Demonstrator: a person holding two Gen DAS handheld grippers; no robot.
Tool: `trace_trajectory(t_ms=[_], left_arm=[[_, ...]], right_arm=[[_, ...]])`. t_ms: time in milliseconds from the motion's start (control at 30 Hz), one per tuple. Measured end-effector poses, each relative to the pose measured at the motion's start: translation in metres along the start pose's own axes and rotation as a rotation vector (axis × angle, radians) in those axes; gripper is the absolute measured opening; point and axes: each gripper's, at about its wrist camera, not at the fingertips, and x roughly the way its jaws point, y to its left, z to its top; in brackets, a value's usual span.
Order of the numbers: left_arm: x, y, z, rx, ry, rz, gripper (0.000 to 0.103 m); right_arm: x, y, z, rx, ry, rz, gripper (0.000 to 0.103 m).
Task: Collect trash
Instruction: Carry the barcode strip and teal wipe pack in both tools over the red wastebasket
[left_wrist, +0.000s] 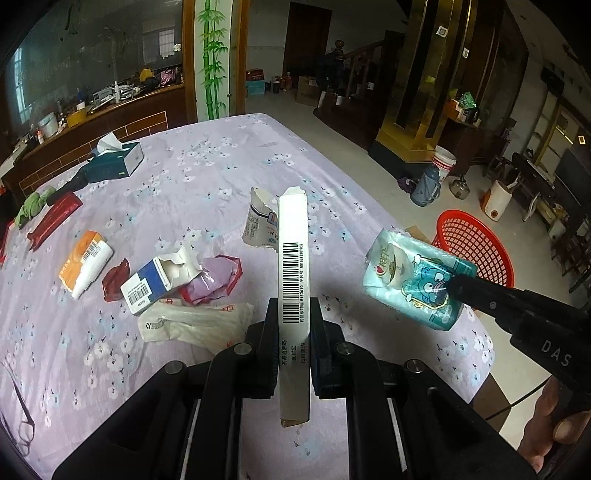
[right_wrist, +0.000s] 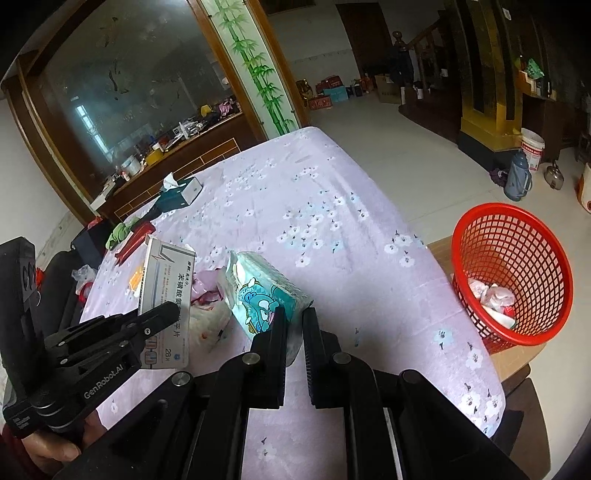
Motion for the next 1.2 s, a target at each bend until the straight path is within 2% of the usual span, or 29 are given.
trace_trajectory(t_ms=[533, 1200], left_arm=[[0.003, -0.009, 0.002, 0.021, -0.011, 0.017, 0.012], [0.006, -0.023, 0.001, 0.057, -0.001, -0.004, 0.012]], right_arm=[[-0.003, -0.005, 0.002, 0.002, -0.002, -0.009, 0.009], [-0.015, -0.016, -0.005, 0.035, -0.014, -0.036, 0.009]])
